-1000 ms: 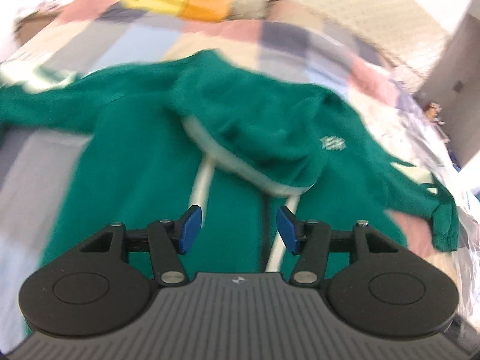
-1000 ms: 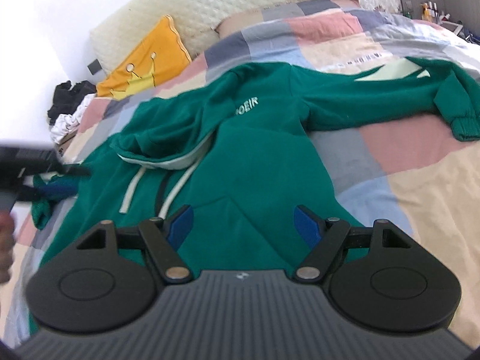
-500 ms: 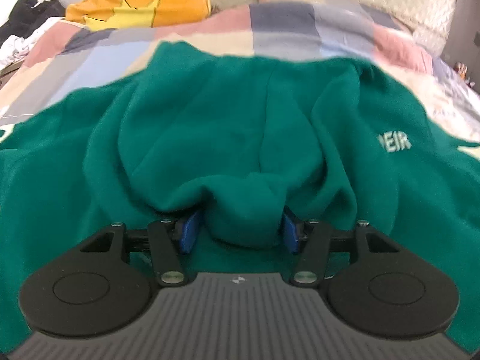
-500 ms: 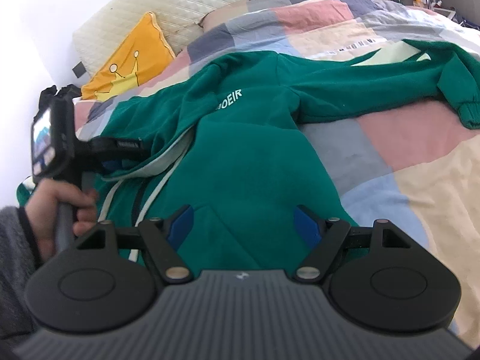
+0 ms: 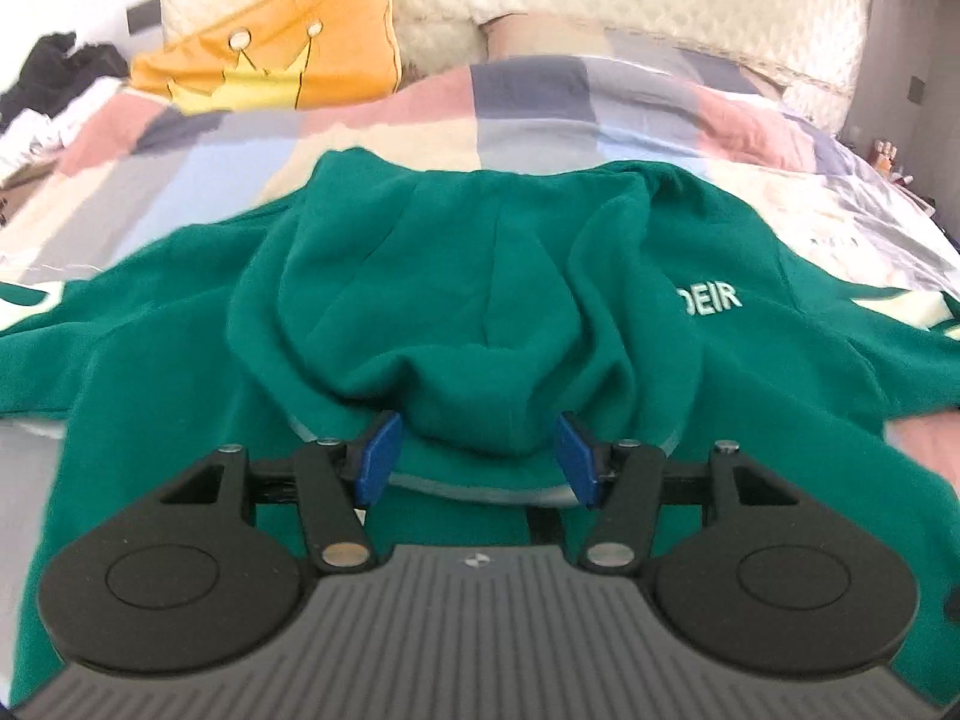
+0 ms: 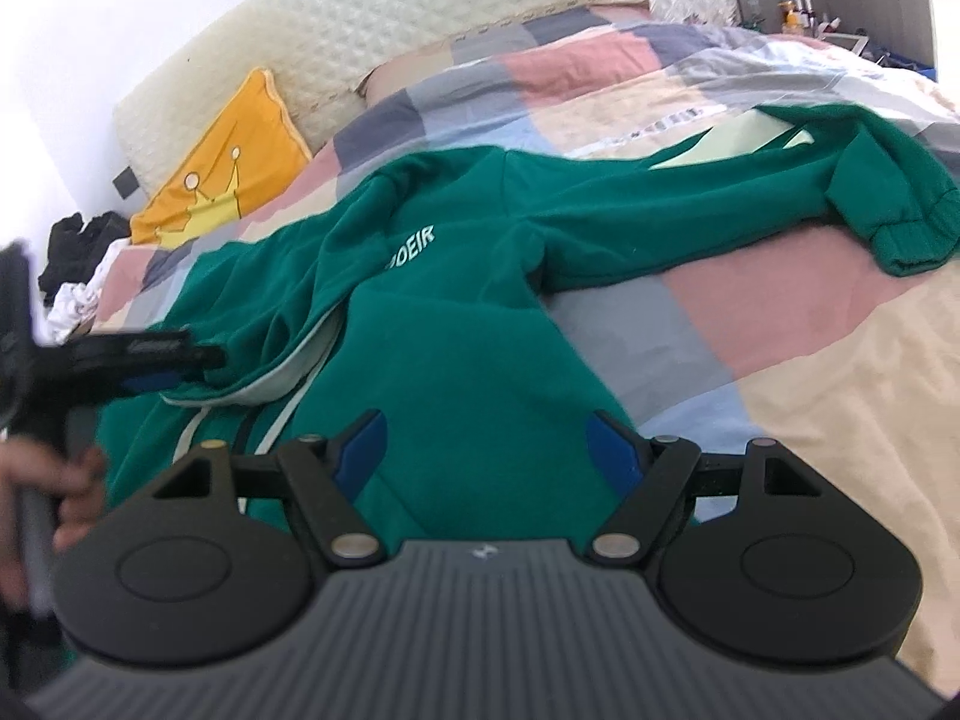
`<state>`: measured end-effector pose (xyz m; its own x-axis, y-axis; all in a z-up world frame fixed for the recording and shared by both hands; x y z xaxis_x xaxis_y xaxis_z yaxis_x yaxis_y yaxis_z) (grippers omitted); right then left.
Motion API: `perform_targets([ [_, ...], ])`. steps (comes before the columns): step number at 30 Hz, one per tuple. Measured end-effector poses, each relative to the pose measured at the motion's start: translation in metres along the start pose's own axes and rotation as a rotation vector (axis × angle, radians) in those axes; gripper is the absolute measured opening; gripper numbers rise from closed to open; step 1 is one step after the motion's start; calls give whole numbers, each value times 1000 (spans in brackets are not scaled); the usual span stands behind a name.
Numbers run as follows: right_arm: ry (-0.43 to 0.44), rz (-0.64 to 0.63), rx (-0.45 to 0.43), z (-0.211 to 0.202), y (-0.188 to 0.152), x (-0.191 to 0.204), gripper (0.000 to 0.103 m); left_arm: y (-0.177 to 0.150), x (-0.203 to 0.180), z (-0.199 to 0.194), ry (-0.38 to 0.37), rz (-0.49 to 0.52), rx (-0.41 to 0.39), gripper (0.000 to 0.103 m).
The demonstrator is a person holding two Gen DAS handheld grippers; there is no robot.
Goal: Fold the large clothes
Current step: 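Move the open right tool to the sleeve cuff nearest it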
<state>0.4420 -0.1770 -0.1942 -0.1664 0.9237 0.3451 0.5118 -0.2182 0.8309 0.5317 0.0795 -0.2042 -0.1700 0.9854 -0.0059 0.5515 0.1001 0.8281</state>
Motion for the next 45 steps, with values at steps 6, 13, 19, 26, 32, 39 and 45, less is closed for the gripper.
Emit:
perform_targets([
  [6,-34,-20,-64,-18,7,-2,76,-20,-9,-73,-25,43,-81,63],
  [13,-87,-7,-118,-35,16,-10,76,-48,-13,-150,-92,-22,-94,63],
  [19,-127,13,-129,-42,21,-18,76,-76,-19,-187,-170,-90,-107,63],
  [26,-139,32,-142,-47,42,-29,76,-101,-27,-173,-176,-88,-61,63],
  [32,-185,34,-136,-37,70,-60,76,-111,-22,-152,-180,-125,-17,63],
  [39,-222,28,-156,-22,89,-106,76,-112,-23,-133,-150,-94,-8,63],
  [45,-294,7,-211,2,96,-146,84,-112,-18,-114,-118,-146,8,63],
])
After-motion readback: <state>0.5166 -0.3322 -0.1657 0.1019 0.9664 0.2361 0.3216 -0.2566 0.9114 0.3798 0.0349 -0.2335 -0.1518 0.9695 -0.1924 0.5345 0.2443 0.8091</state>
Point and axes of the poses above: each gripper's, at about its wrist camera, not at the fingertips, and z roughly the way its jaws point, x to its left, y to its top, the point moved 4 cm from there along z, roughly the way its jaws point, and after that the axes turned 8 degrees about -x, right-handed, at the moved point
